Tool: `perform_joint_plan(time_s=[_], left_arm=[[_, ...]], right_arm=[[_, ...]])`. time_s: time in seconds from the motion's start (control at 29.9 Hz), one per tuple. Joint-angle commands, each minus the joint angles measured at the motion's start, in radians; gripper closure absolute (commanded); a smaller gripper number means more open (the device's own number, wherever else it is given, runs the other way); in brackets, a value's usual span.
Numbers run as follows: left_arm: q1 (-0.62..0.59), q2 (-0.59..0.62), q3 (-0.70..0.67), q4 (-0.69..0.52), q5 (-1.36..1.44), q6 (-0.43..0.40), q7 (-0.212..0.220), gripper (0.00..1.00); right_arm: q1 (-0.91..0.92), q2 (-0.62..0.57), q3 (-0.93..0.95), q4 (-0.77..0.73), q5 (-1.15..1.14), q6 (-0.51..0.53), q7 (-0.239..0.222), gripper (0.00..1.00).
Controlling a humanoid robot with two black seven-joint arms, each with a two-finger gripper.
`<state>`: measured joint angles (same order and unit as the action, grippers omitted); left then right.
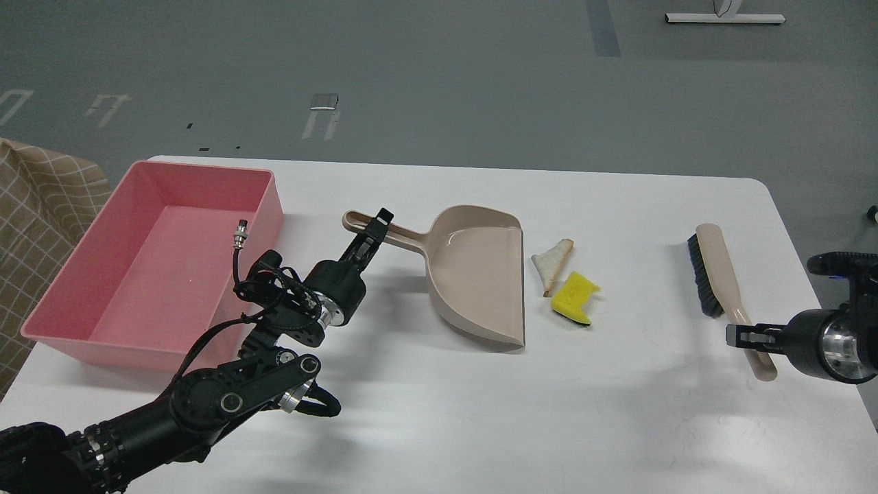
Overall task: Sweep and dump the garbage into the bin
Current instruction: 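Close the right gripper on the brush handle, then lift the brush and sweep the yellow sponge into the dustpan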
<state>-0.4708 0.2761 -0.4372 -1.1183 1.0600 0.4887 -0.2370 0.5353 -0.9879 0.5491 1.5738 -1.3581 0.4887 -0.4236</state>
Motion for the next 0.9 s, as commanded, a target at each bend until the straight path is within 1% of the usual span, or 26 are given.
perform_joint_plan(time_s=[0.0,0.03,0.13,0.27,0.3,0.4,0.47,0.53,0.6,0.87], left_arm=[[0.0,0.0,0.0,0.0,0.0,0.0,0.001,1.0],[0.0,0.0,0.0,0.0,0.0,0.0,0.001,1.0],[0.0,0.002,0.0,0.0,0.0,0.0,0.001,1.0],[0.0,0.0,0.0,0.0,0.0,0.0,-0.001,1.0],[0.0,0.0,0.0,0.0,0.0,0.0,0.001,1.0],[0.0,0.0,0.0,0.0,0.0,0.0,0.001,1.0],[0.0,0.0,0.0,0.0,0.0,0.0,0.001,1.0],[0.0,0.0,0.0,0.0,0.0,0.0,-0.001,1.0],[0.0,0.0,0.0,0.0,0.0,0.0,0.001,1.0],[0.0,0.002,0.0,0.0,0.0,0.0,0.001,1.0]], right_arm=[[0.0,0.0,-0.001,0.0,0.004,0.0,0.0,0.71],[0.0,0.0,-0.001,0.0,0.005,0.0,0.0,0.73],[0.0,0.0,0.0,-0.002,0.005,0.0,0.0,0.75],[-0.003,0.002,0.002,-0.002,0.007,0.0,0.0,0.82],[-0.003,0.002,0.002,-0.002,0.005,0.0,0.0,0.86],[-0.003,0.003,0.003,-0.002,0.005,0.0,0.002,0.89],[-0.003,0.008,0.011,0.0,0.005,0.0,0.002,0.95],[-0.003,0.017,0.02,0.002,0.005,0.0,0.003,0.96],[-0.003,0.02,0.029,0.003,0.007,0.0,0.003,1.0],[-0.001,0.018,0.069,0.014,0.007,0.0,0.003,1.0]])
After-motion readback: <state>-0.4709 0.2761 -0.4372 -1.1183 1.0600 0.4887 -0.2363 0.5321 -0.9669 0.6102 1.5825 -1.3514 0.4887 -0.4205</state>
